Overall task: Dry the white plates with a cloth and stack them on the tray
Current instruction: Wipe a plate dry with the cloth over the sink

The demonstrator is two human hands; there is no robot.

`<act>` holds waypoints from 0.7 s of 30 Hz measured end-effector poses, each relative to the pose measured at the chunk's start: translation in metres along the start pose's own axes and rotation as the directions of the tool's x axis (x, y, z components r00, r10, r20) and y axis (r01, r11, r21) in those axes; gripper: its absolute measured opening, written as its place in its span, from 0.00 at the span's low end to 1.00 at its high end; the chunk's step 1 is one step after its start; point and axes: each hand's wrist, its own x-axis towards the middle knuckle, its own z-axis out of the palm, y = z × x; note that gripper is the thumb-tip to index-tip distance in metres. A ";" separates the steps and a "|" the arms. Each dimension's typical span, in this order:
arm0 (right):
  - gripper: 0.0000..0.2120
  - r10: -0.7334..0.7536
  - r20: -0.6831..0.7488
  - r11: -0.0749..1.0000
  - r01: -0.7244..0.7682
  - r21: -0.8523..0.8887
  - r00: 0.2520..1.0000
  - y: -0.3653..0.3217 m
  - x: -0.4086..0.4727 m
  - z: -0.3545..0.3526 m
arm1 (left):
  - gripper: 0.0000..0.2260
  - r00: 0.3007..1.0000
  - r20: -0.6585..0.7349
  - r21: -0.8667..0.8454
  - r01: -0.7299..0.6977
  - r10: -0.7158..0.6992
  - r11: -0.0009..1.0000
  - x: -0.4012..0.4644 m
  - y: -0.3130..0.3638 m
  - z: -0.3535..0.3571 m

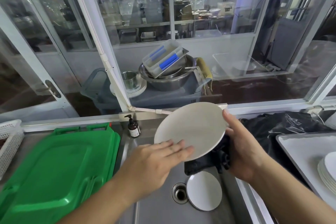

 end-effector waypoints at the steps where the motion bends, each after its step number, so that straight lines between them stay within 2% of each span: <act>1: 0.31 0.001 0.019 1.000 -0.001 0.009 1.000 0.004 0.001 -0.002 | 0.32 1.000 0.019 0.031 -0.019 0.019 0.999 0.000 0.001 -0.001; 6: 0.24 -0.011 0.014 0.988 0.009 0.153 1.000 0.021 0.007 -0.015 | 0.28 0.995 0.074 0.221 -0.074 0.059 0.972 0.006 0.014 -0.005; 11: 0.25 -0.060 0.034 0.971 0.050 0.234 0.998 0.031 0.015 -0.029 | 0.26 0.996 0.074 0.286 -0.061 0.042 0.956 0.018 0.028 0.002; 16: 0.28 -0.053 0.058 0.972 0.038 0.232 0.997 0.030 0.024 -0.047 | 0.29 0.990 0.134 0.245 0.006 -0.040 0.969 0.025 0.037 0.010; 19: 0.27 -0.044 0.087 0.974 0.023 0.226 0.995 0.028 0.027 -0.060 | 0.25 0.984 0.166 0.204 0.027 -0.061 0.979 0.025 0.047 0.009; 21: 0.26 -0.042 0.087 0.974 0.022 0.225 0.995 0.026 0.028 -0.068 | 0.26 0.980 0.128 0.122 0.135 -0.151 0.983 0.024 0.054 0.008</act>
